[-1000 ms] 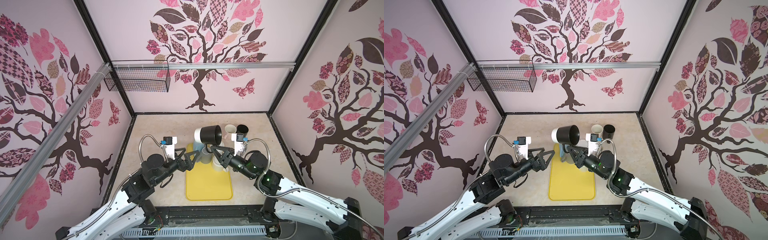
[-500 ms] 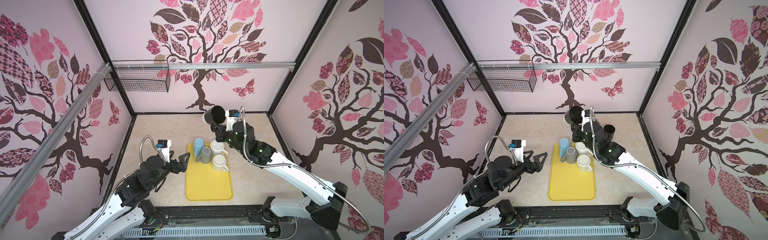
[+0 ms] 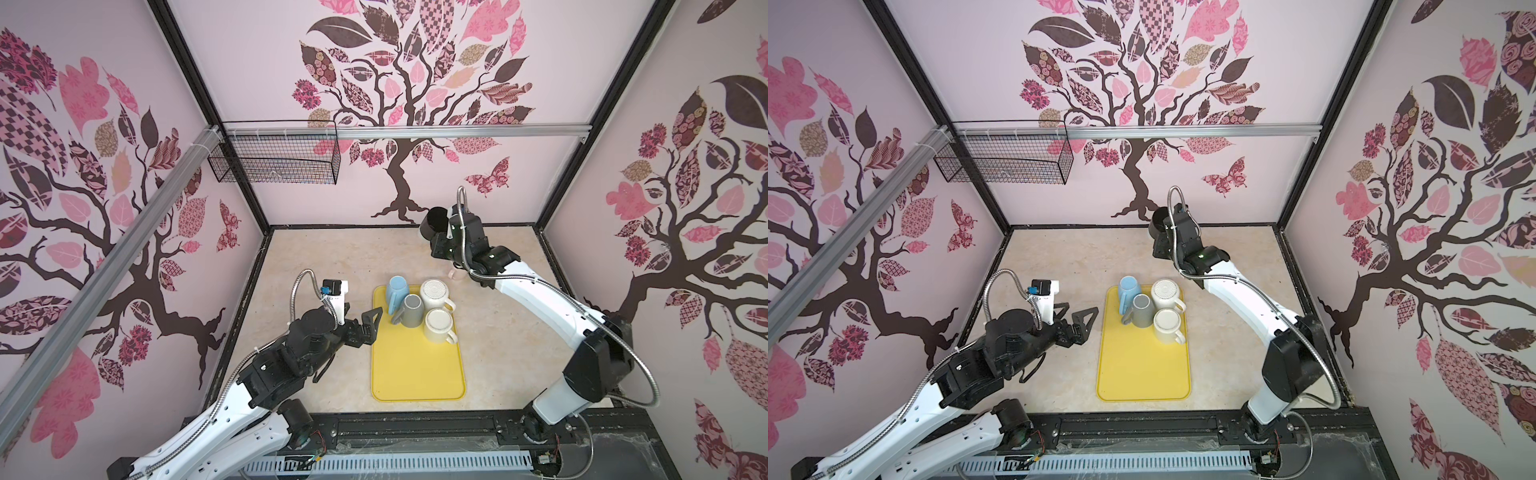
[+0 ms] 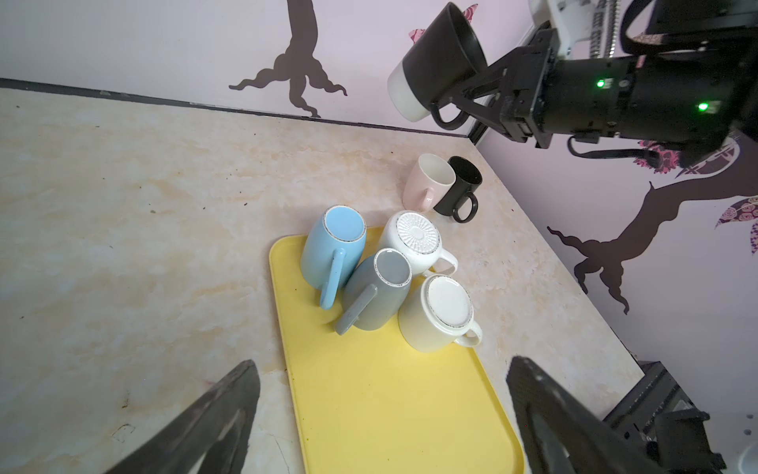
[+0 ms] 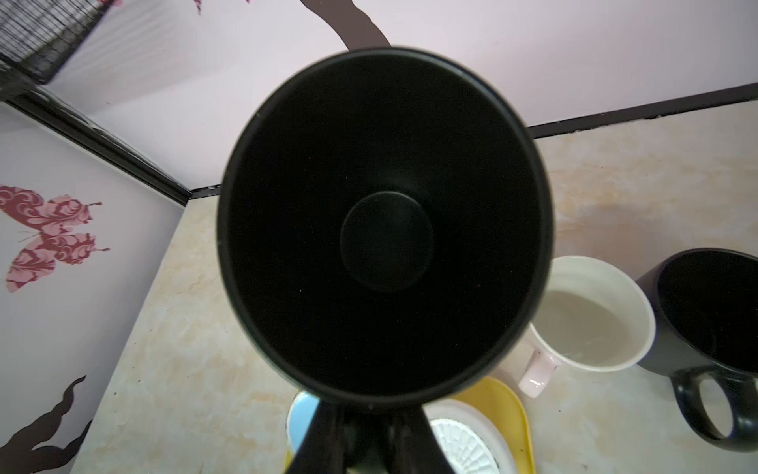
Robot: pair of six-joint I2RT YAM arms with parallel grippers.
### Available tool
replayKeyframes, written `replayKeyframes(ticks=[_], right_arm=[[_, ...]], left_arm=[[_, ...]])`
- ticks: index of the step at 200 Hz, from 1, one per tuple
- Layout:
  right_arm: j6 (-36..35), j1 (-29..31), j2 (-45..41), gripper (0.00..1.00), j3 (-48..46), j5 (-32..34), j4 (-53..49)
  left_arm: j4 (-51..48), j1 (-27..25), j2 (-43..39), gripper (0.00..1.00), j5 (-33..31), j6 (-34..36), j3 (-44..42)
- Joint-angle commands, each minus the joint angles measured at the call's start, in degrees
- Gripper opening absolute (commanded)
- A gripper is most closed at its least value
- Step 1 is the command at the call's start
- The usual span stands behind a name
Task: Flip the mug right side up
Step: 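Open and withdraw the left gripper while the right carries the dark mug away, then lower the dark mug upright beside the pink mug with the right gripper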
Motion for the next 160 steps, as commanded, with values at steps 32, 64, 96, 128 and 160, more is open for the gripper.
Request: replayKeyframes(ticks=[32,64,96,128,160], right_arm=[[-2.9,-1.6,9.3,0.00,8.4,0.1,0.3],[-4.1,-1.9,12.4,0.00,9.6,1.6,-0.8],[-4.7,-2.6,13.5,0.00,8.6,2.2,-0.7],[-5.7,-3.3,14.4,0.00,7.9,3.2,-1.0],[-6.3,-3.6,14.8,0.00,6.3,3.5,-0.6]], left_arm=[[0.3,0.0,-0.7,0.97,0.2,1.1,-0.1],[0.3,0.0,-0.3,0.97,0.1,1.1,-0.3],[0.3,0.0,0.4,0.97,0.3,1.2,-0.2],[0.5,0.0,0.9,0.97,0.6,1.2,-0.3],[0.7,0.0,0.9,0.97,0.6,1.2,-0.4]])
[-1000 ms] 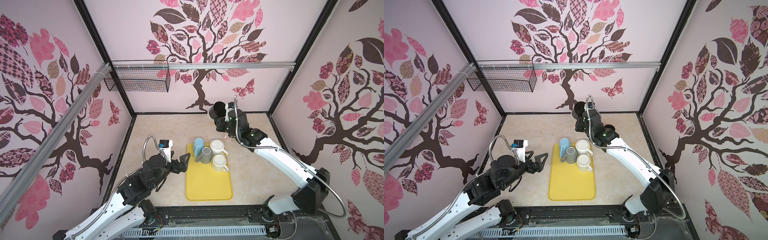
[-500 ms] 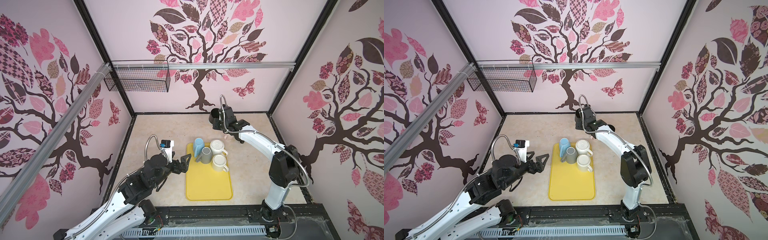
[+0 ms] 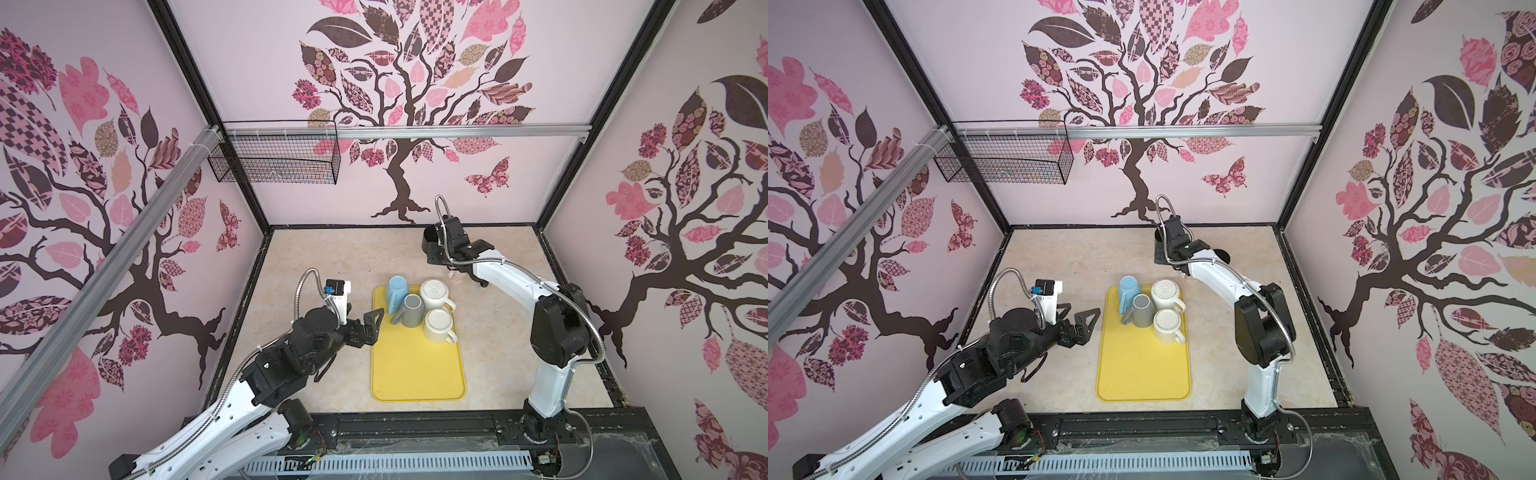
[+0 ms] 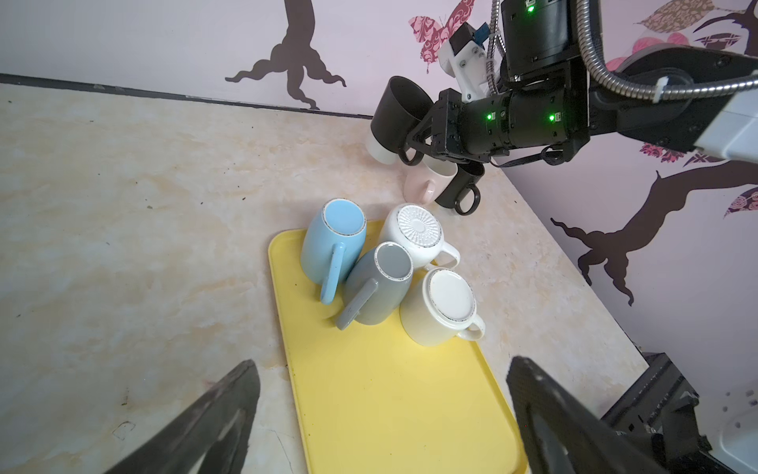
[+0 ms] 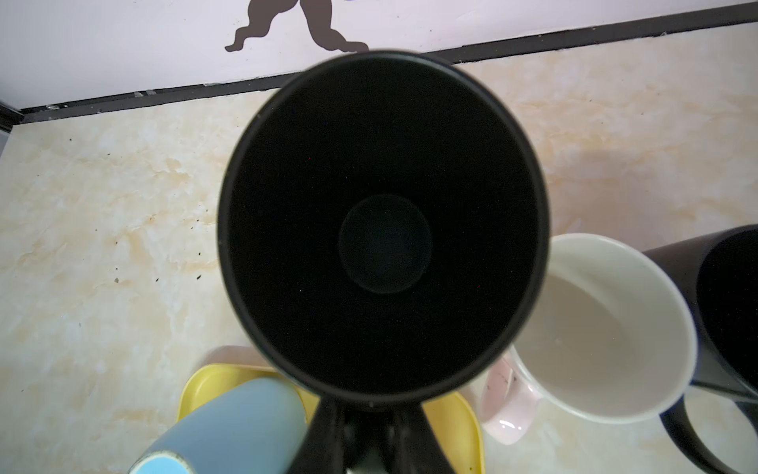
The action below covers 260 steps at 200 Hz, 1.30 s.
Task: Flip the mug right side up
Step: 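Lower the dark mug upright beside the pink mug with the right gripper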
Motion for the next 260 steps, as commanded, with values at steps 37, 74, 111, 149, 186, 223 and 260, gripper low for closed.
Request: replayKeyframes(ticks=[37,74,111,149,186,223,260], right_arm=[[-2.3,-0.5,2.3,0.00,-0.1,3.1,5.2],[-2.6,-0.7,4.3,0.00,-0.3,3.1,5.7],[-3.1,-0.8,6.0,0.00,-0.1,4.0,5.9],[-3.7,-0.9,7.1,0.00,-0.3,5.1,5.6],[-3.8,-1.1,6.9,0.00,-1.6,4.8,6.3],[-3.7,-1.1,7.4,0.00,-2.2,4.3,6.0],[-3.2,-1.1,7.4,0.00,-2.8,3.7,6.1]], left_arm=[[0.6,0.0,-0.2,0.97,0.1,0.7,-0.4],[0.3,0.0,-0.6,0.97,-0.1,0.7,-0.7],[0.3,0.0,-0.9,0.97,-0.4,0.6,-0.9],[0.4,0.0,-0.7,0.97,-0.4,0.5,-1.0],[0.5,0.0,-0.7,0.97,-0.3,0.4,-1.2],[0.5,0.0,-0.5,0.97,-0.3,0.4,-1.3],[0.6,0.0,-0.5,0.97,-0.1,0.4,-1.4]])
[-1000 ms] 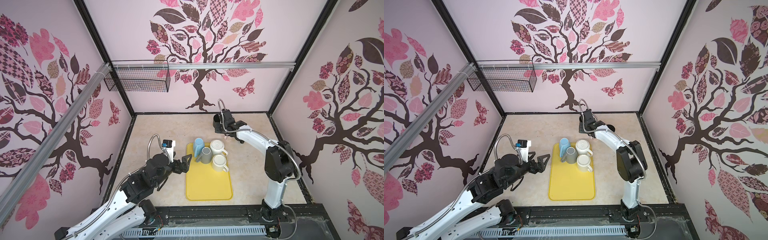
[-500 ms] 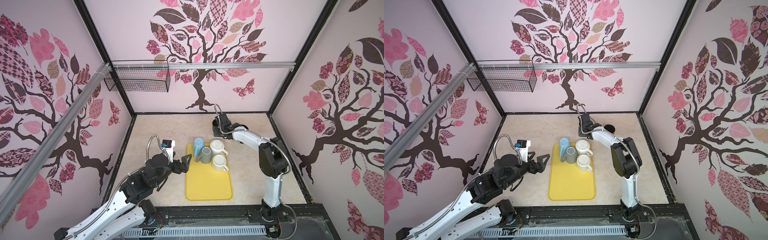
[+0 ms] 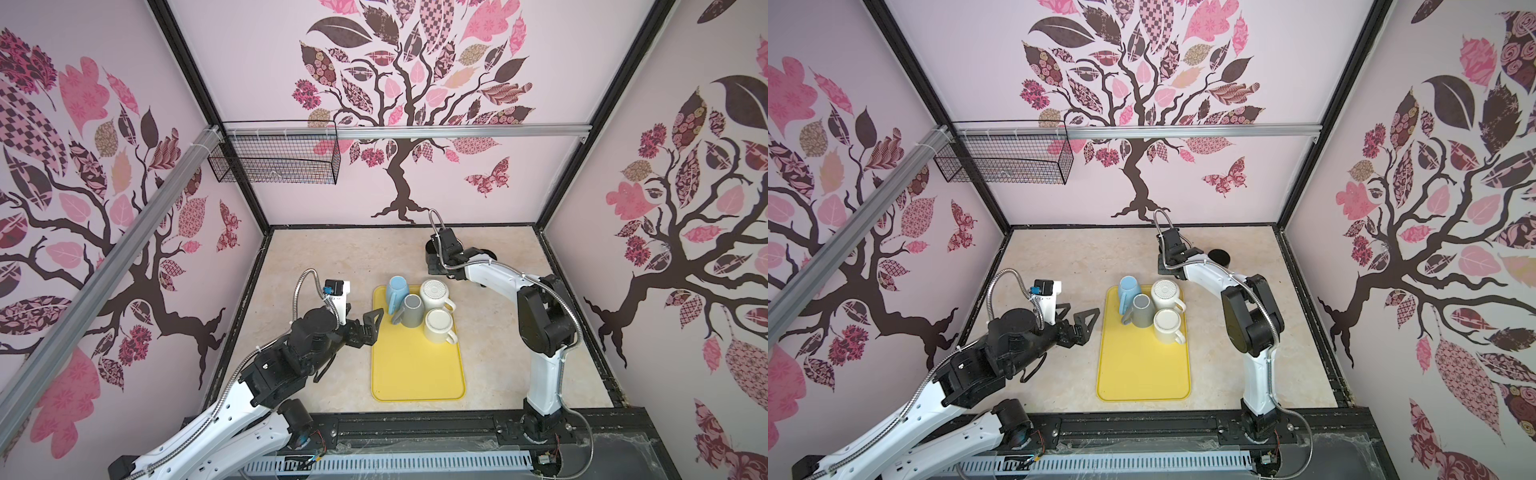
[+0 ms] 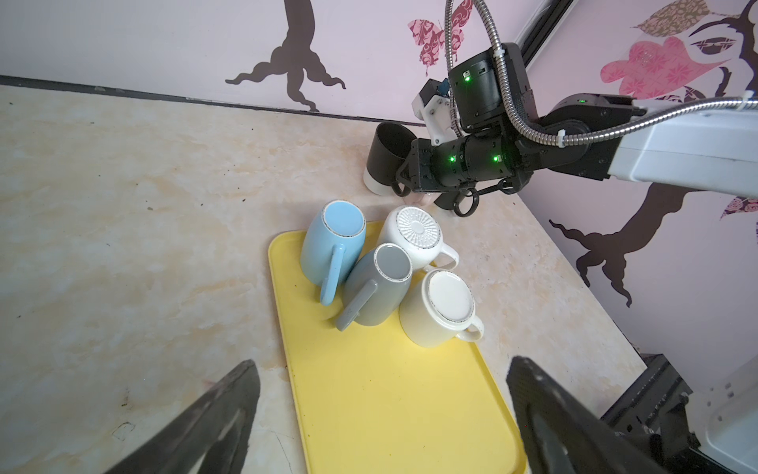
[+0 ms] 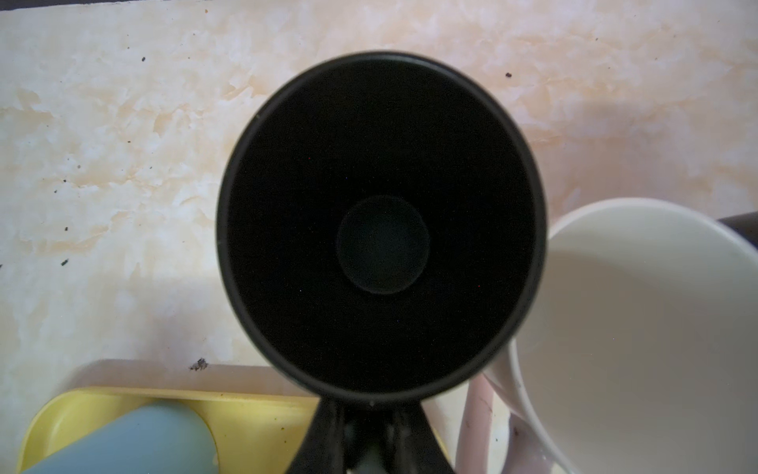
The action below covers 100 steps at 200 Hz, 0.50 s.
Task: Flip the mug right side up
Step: 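Lower the dark mug upright beside the pink mug with the right gripper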
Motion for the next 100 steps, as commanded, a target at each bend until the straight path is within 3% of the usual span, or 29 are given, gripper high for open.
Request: replayKeyframes(ticks=[1,20,40,100], right_arm=[[-0.2,-0.3,1.3,0.00,0.4,1.1,3.5],[0.1,-0.4,1.6,0.00,0.7,0.5,3.2],[0.2,-0.4,2.6,0.12,1.8,0.2,2.3],[1.2,-0.4,2.8,0.34,1.9,-0.2,1.5]], left_arm=[[0.6,0.0,-0.1,0.97,-0.1,0.4,-1.4],[0.5,0.0,-0.1,0.97,-0.1,0.4,-1.3],[0.4,0.0,-0.1,0.97,-0.4,0.3,-1.4],[0.4,0.0,-0.4,0.97,-0.9,0.2,-1.6]])
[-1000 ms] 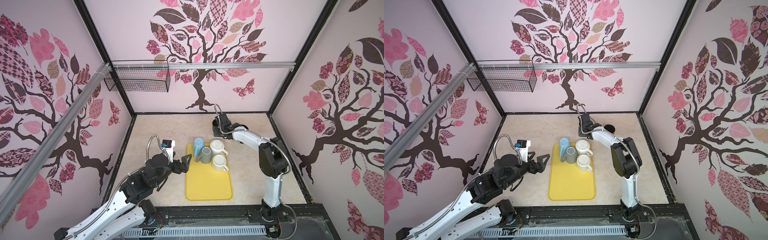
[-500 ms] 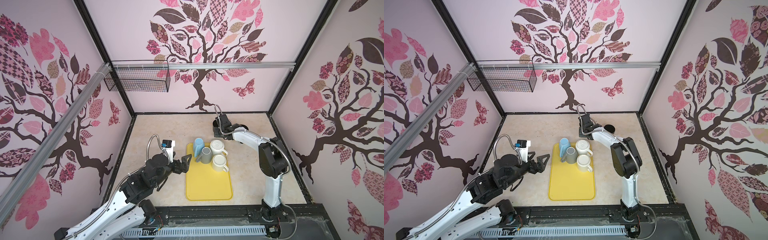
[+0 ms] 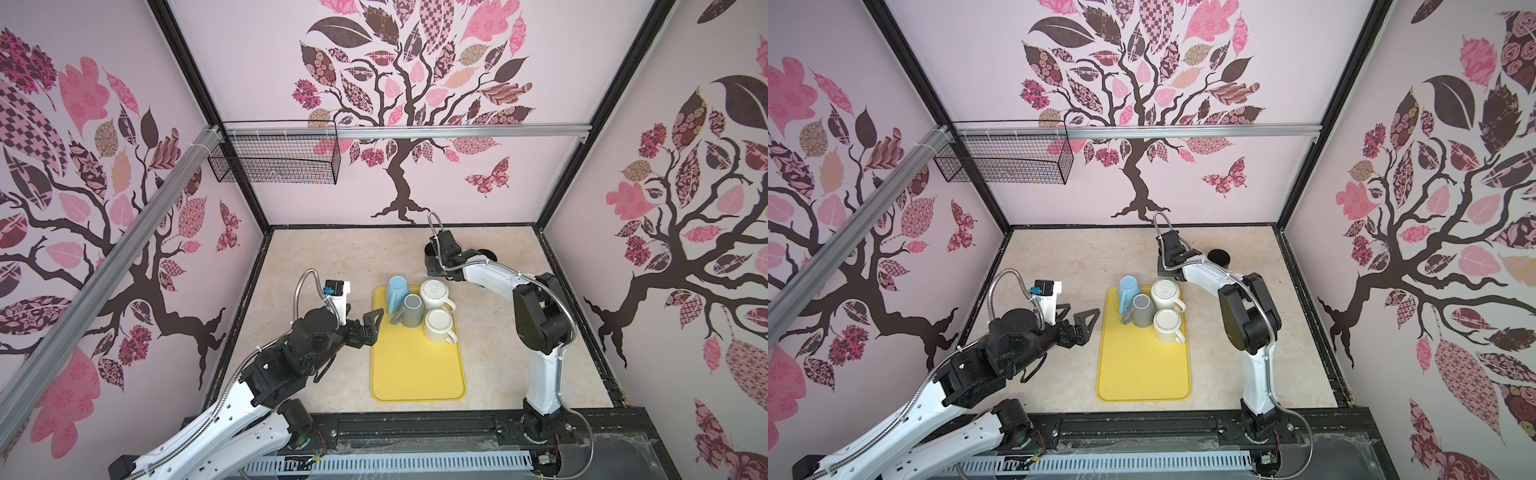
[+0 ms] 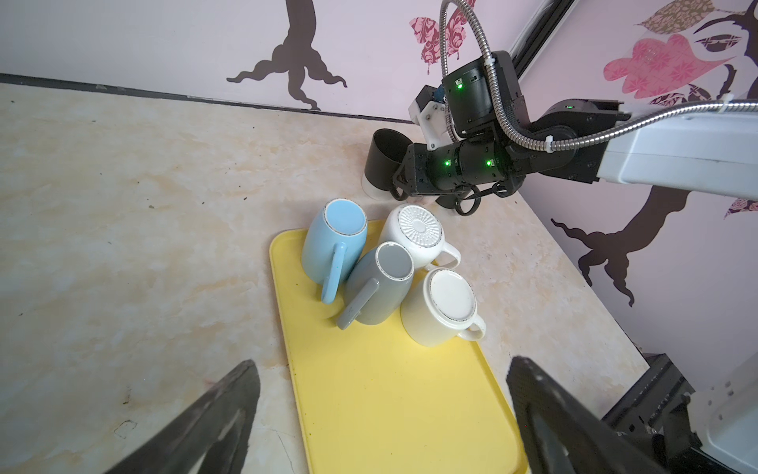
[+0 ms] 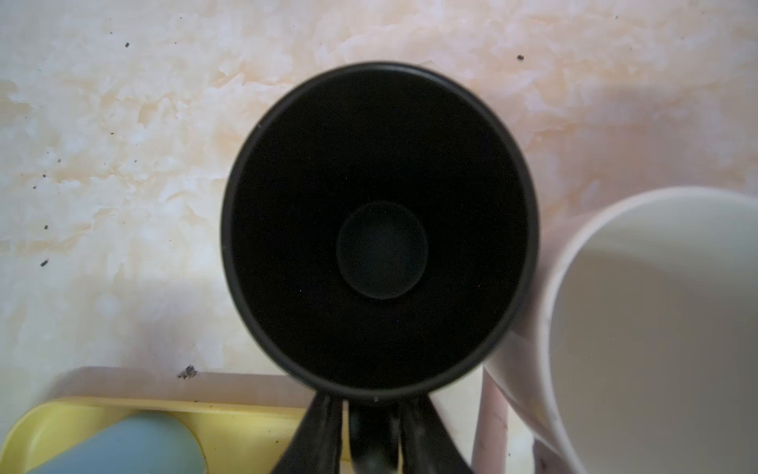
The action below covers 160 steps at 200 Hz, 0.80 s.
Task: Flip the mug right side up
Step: 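Lower the dark mug upright beside the pink mug with the right gripper, then open the right gripper and lift it off the dark mug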
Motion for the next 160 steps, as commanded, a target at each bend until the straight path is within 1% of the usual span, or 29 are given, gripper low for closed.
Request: replayKeyframes(ticks=[1,28,47,74,97,134,154,160], right_arm=[[0.6,-0.3,1.1,0.34,2.1,0.2,0.2],[1.5,-0.3,-1.2,0.36,0.6,-0.3,0.7],[2.1,-0.4,-4.2,0.42,-1.5,-0.5,1.8],[2.0,-0.4,-8.7,0.45,-3.3,-0.7,1.7],[2.4,-0.4,-13.3,0.46,-5.4,-1.3,1.7],[2.8,-0.3,-22.5,0.47,-11.8,-3.7,2.7],[0.7,-0.3,-28.2,0.47,-16.5,-6.7,3.8],[-0.1,-0.3,-29.5,0.47,-17.6,-8.6,4.0]], left_arm=[[0.4,0.0,-0.4,0.97,-0.7,0.3,-1.4],[0.5,0.0,-0.3,0.97,-0.4,0.3,-1.3],[0.5,-0.1,-0.2,0.97,0.0,0.3,-1.2],[0.5,0.0,-0.1,0.97,0.5,0.5,-0.8],[0.6,0.0,0.5,0.97,0.5,0.5,-0.7],[-0.7,-0.1,1.1,0.97,1.0,0.3,-0.5],[-1.6,0.0,0.8,0.97,1.2,0.0,-0.7],[-1.9,0.0,1.1,0.97,1.4,0.0,-0.8]])
